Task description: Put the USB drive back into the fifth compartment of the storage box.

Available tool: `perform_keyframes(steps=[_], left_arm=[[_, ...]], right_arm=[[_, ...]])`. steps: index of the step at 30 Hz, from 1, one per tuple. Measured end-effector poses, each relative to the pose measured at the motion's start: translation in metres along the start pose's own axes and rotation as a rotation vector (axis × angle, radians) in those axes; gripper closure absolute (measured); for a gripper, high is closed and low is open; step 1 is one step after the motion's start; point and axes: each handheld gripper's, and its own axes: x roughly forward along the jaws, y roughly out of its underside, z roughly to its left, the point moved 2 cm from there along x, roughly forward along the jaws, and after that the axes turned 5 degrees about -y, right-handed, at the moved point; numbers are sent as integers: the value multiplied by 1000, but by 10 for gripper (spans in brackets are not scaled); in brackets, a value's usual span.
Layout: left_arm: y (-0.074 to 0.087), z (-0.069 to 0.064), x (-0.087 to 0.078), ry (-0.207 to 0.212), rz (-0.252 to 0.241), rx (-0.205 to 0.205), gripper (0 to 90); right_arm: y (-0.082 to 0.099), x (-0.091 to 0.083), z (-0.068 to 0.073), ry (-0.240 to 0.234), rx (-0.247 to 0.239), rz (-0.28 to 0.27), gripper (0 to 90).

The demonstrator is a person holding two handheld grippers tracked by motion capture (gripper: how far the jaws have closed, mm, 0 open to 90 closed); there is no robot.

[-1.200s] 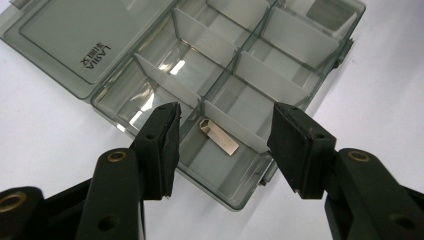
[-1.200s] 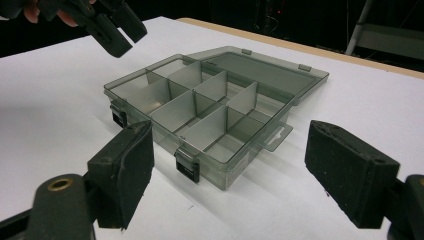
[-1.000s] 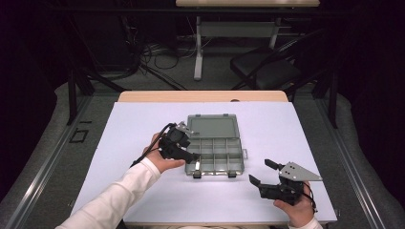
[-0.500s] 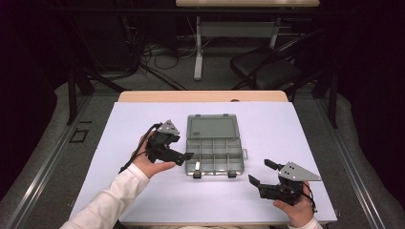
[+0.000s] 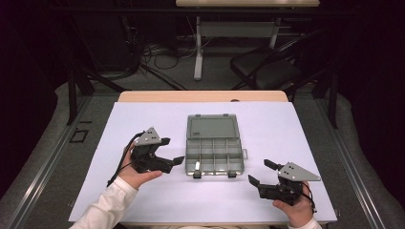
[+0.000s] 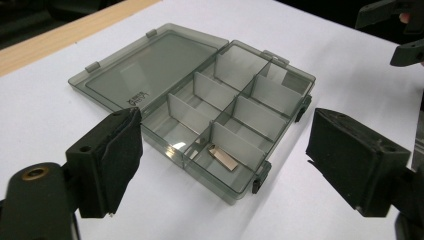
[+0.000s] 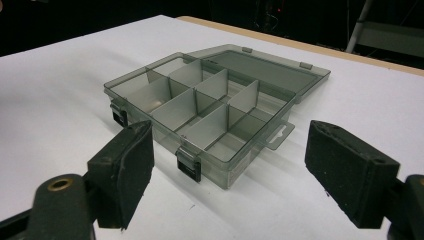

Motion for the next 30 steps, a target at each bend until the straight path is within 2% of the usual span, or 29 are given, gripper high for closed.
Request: perform_keyframes(steps=[7, 16, 23, 30], left_arm=[[18, 4, -9, -3, -67, -9, 28], [41, 10, -13, -23, -117, -51, 6], [53, 13, -11, -50, -130, -61, 6], [58, 13, -9, -49, -137, -60, 6]], right_arm=[[0, 1, 1, 0, -2, 0, 196], [1, 1, 2, 0, 10, 2, 195], [2, 2, 1, -1, 6, 4, 195], [2, 2, 0, -2, 3, 6, 195]])
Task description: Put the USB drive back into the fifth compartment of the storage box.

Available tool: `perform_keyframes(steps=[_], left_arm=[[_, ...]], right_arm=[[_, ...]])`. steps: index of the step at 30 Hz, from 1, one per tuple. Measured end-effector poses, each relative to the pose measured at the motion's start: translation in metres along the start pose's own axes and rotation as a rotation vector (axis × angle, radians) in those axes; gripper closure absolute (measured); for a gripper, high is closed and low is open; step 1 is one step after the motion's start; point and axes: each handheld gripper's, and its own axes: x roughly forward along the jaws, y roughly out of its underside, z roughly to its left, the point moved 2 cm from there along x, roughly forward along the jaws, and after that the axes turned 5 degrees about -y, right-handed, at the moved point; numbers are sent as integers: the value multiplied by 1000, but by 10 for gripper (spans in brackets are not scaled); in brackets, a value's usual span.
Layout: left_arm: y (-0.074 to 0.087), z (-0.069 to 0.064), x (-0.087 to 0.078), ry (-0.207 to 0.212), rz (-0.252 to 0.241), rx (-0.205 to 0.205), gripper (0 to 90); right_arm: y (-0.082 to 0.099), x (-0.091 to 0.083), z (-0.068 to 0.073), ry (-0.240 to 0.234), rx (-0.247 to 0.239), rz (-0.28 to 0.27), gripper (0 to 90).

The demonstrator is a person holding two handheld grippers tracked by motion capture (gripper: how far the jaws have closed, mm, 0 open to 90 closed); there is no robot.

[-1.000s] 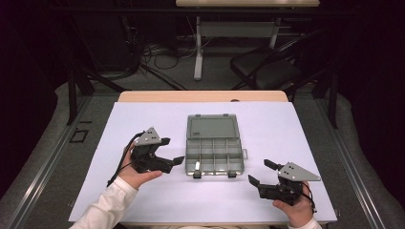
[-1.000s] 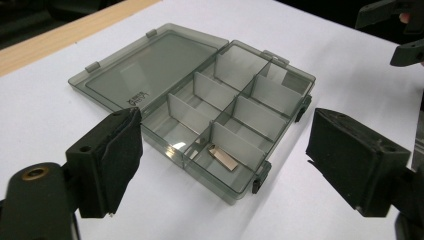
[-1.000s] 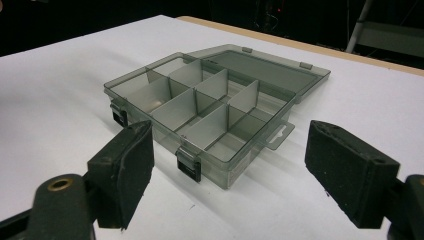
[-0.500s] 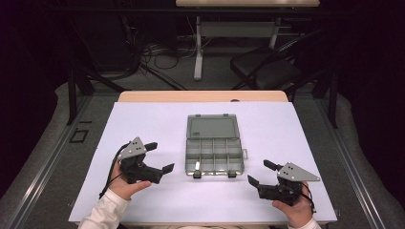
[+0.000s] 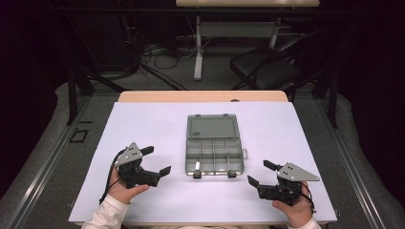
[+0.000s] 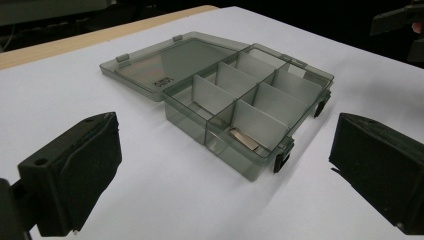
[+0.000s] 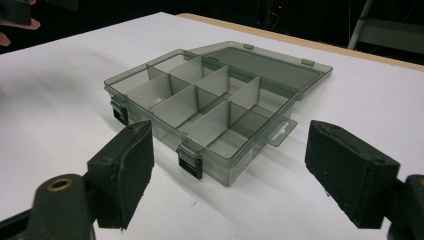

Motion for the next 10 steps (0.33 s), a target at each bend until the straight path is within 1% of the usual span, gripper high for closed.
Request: perform_keyframes(steps=[3, 10], left_arm=[[1, 0, 0, -3, 1, 8, 6], [3, 2, 0, -9, -4, 2, 6]], right_arm=[[0, 0, 0, 0, -1, 0, 195], [0, -1, -2, 3, -3, 1, 195]])
